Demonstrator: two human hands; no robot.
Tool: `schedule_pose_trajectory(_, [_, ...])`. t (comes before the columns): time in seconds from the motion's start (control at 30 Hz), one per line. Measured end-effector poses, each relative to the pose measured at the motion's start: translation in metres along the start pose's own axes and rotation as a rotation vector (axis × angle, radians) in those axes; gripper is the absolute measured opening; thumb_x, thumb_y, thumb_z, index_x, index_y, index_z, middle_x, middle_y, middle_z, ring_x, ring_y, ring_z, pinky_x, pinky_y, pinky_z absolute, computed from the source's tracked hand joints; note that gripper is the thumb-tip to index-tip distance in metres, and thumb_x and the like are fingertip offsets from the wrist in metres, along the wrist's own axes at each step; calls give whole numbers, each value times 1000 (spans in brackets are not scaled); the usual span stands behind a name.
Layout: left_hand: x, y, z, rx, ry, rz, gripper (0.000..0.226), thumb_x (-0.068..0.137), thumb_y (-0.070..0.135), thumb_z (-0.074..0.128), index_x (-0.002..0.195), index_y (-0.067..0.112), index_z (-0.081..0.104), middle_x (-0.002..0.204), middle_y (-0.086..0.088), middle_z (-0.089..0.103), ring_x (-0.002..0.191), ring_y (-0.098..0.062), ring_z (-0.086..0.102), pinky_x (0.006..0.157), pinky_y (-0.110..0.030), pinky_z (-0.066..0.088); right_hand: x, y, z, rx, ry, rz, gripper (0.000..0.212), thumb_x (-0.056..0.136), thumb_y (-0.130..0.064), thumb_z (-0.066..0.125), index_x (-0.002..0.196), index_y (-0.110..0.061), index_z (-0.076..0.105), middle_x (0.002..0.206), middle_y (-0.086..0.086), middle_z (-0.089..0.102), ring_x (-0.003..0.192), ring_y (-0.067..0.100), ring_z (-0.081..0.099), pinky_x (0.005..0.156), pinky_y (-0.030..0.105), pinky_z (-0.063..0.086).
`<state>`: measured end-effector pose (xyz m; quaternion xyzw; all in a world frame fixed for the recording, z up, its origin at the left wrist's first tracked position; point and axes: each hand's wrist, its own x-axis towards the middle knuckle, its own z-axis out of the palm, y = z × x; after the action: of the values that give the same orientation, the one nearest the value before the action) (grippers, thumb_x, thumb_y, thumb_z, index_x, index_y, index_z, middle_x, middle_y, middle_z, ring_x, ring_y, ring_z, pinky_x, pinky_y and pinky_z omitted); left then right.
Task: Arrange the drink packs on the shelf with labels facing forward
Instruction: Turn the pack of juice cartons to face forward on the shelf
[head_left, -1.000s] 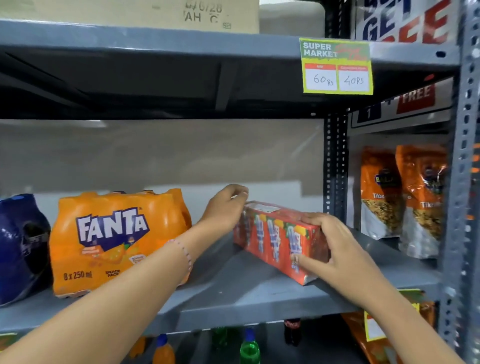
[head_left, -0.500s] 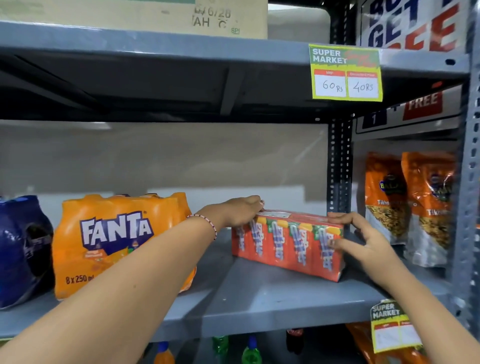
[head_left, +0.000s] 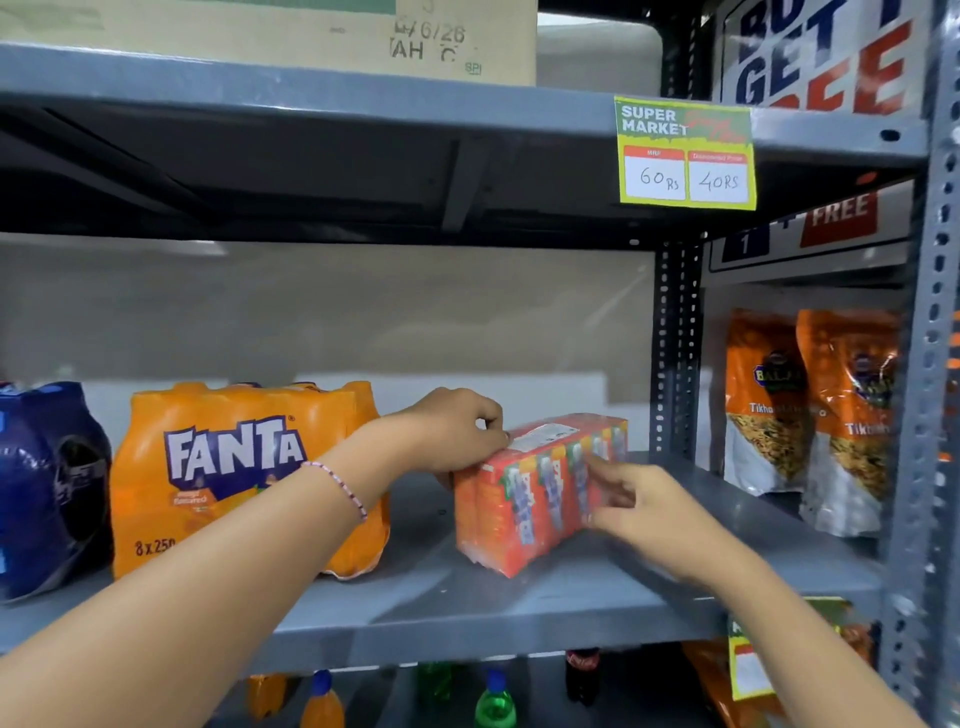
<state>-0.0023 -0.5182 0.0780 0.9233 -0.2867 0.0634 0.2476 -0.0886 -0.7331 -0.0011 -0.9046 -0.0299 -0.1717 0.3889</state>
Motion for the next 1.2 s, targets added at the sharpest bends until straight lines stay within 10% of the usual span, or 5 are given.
schedule_pose_trajectory(0.2, [-27, 0, 2, -358, -18, -19, 37, 96, 39, 52, 96, 8, 73, 88, -12, 73, 70, -21, 69, 79, -41, 62, -35, -32, 17, 327, -241, -99, 65, 74, -5, 89, 127, -31, 61, 113, -25, 76, 106, -13, 68, 81, 5, 51])
schedule_pose_trajectory(0.4, [-41, 6, 4, -414, 27, 37, 56, 100, 48, 39, 98, 7, 77, 81, -3, 63, 71, -14, 51, 80, -31, 49, -41, -52, 55, 162, 129, -8, 110, 42, -61, 94, 135, -41, 37, 111, -19, 69, 98, -1, 67, 81, 20, 53])
schedule_pose_trajectory(0.73, [-43, -4, 23, -383, 120, 199, 46, 98, 51, 41, 100, 27, 80, 133, 8, 44, 134, -6, 35, 117, -31, 19, -32, -9, 23, 254, 124, -33, 65, 63, -13, 92, 112, -35, 55, 93, -13, 76, 82, -10, 70, 67, 11, 54])
schedule_pose_trajectory(0.93, [-28, 8, 13, -238, 130, 166, 27, 92, 32, 64, 96, 11, 79, 135, 0, 55, 128, -5, 45, 89, 2, 28, -6, 26, -27, 399, -183, 37, 54, 77, 13, 77, 122, -13, 62, 107, 7, 82, 101, 21, 78, 78, 27, 63])
schedule_pose_trajectory(1.2, [-15, 2, 21, -23, 343, -197, 32, 87, 47, 59, 95, 18, 70, 82, -1, 71, 74, -22, 69, 66, -30, 56, 17, 71, -46, 605, -202, 96, 75, 63, -2, 93, 131, 2, 62, 120, 25, 75, 113, 35, 73, 89, 33, 62])
